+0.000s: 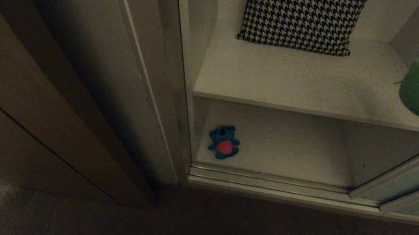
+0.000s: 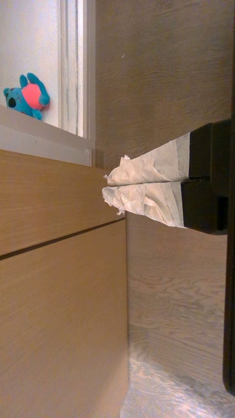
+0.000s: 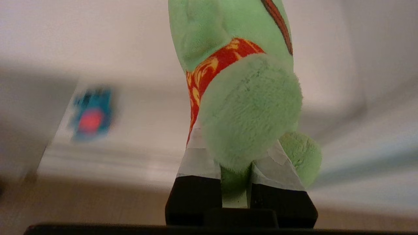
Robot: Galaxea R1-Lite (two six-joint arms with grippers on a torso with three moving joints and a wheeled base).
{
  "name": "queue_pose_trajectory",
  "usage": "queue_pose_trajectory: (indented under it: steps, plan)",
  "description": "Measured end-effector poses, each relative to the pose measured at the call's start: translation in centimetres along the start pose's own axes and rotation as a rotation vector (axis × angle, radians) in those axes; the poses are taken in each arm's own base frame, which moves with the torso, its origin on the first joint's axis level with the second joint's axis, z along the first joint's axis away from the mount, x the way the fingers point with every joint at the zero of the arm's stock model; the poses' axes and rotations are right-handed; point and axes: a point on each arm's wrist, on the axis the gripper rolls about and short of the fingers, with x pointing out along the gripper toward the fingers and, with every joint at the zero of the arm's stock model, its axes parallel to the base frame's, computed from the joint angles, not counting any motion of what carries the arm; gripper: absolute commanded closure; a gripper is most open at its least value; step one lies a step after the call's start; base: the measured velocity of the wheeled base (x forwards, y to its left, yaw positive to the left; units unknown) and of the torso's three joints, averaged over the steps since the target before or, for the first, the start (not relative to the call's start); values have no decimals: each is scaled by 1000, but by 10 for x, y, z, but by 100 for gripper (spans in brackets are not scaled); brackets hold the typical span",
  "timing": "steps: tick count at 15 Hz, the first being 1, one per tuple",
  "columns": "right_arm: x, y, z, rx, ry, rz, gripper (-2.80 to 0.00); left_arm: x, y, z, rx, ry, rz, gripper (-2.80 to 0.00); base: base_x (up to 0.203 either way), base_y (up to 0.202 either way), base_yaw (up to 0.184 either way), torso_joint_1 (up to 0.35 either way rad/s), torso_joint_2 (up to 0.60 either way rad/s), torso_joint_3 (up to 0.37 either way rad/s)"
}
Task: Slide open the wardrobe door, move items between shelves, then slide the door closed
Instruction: Place the green doll on the lower shelf
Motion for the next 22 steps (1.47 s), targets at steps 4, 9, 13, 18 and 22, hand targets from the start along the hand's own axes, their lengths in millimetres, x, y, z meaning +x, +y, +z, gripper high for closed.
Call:
queue_pose_trajectory:
  steps: [4,9,13,18,22]
  plan:
    - [-84,17,-38,-8,111,12,0,0,0,0,0,0,0,0,0,0,0,0,0,0]
    - [-172,34,-94,-3,228,1,0,0,0,0,0,0,0,0,0,0,0,0,0,0]
    - [-192,38,-145,10,283,-56,0,0,0,0,0,0,0,0,0,0,0,0,0,0]
    - [-191,38,-173,38,201,19,0,0,0,0,0,0,0,0,0,0,0,0,0,0]
    - [-206,39,-193,67,124,35,0,0,0,0,0,0,0,0,0,0,0,0,0,0]
